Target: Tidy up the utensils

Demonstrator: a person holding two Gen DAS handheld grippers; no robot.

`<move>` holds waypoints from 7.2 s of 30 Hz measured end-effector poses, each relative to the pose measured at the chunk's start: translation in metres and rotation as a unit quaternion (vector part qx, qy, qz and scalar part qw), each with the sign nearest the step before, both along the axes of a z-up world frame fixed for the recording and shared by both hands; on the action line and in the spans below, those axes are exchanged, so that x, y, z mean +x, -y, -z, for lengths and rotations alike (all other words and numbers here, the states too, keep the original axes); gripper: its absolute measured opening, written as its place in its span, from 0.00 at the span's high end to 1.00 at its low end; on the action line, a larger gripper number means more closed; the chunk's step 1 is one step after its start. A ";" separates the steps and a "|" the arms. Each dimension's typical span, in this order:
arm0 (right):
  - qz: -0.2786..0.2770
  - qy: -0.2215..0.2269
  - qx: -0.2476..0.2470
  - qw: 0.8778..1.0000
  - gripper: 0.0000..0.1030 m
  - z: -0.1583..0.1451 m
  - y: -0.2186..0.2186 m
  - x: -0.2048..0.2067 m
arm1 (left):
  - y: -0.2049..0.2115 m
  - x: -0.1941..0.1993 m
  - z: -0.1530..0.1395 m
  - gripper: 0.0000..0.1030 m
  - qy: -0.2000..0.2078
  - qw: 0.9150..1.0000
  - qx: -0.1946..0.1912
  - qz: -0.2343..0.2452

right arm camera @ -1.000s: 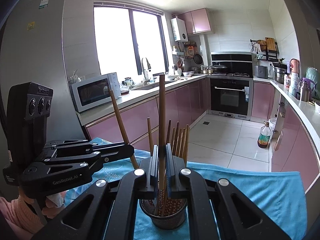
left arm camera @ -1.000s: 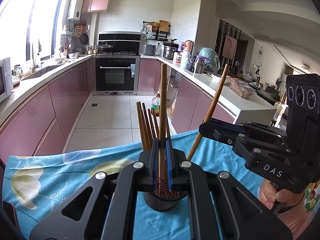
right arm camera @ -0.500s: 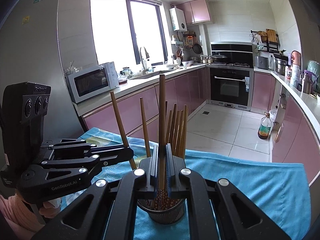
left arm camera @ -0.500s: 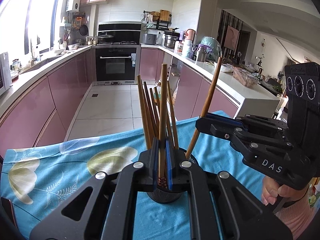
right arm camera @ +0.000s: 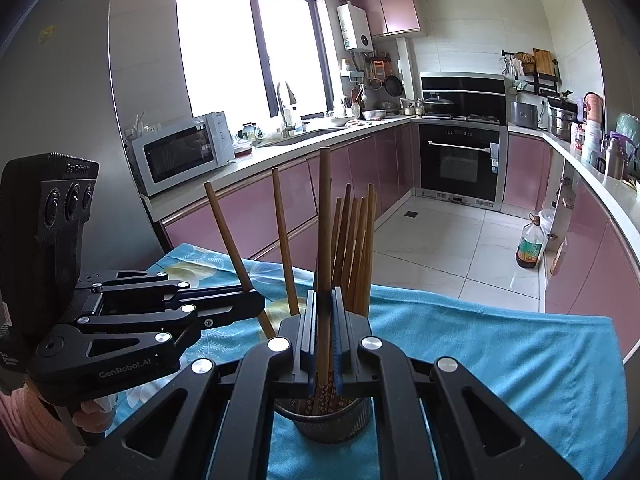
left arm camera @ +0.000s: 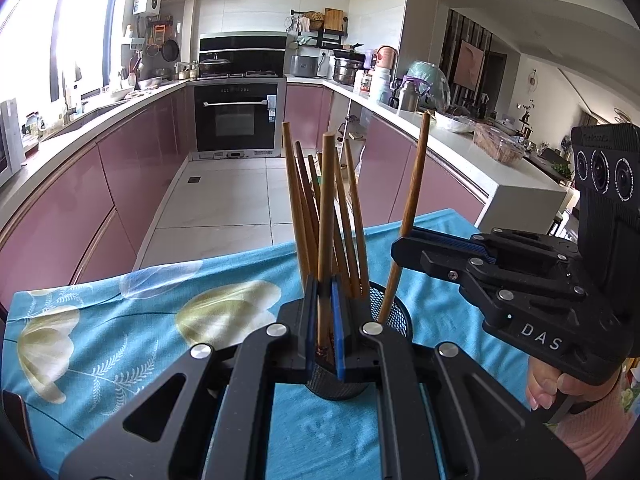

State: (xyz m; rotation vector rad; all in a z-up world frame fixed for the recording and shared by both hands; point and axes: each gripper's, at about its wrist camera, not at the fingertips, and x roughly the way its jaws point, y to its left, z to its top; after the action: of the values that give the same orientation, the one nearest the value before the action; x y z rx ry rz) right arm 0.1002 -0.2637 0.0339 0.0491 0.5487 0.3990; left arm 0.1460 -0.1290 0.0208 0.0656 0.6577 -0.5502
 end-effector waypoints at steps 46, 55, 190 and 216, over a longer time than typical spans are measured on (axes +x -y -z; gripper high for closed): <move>0.006 -0.020 0.007 1.000 0.93 0.010 -0.007 0.018 | 0.006 0.033 0.017 0.92 -0.022 0.999 0.008 -0.022; 0.001 -0.021 0.007 1.000 0.93 0.011 -0.008 0.014 | 0.003 0.030 0.021 0.83 -0.025 0.999 0.002 -0.025; 0.123 0.151 -0.019 0.981 0.06 0.037 -0.021 -0.113 | -0.115 -0.144 0.027 0.05 0.201 0.957 -0.025 -0.208; 0.125 0.156 -0.019 0.980 0.06 0.035 -0.022 -0.118 | -0.115 -0.144 0.028 0.05 0.200 0.957 -0.024 -0.209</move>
State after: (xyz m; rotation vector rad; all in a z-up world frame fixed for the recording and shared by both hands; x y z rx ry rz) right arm -0.0174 -0.2420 -0.0016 0.0182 0.2352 0.1455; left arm 0.0022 -0.0139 -0.0076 -0.0101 0.2471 -0.1336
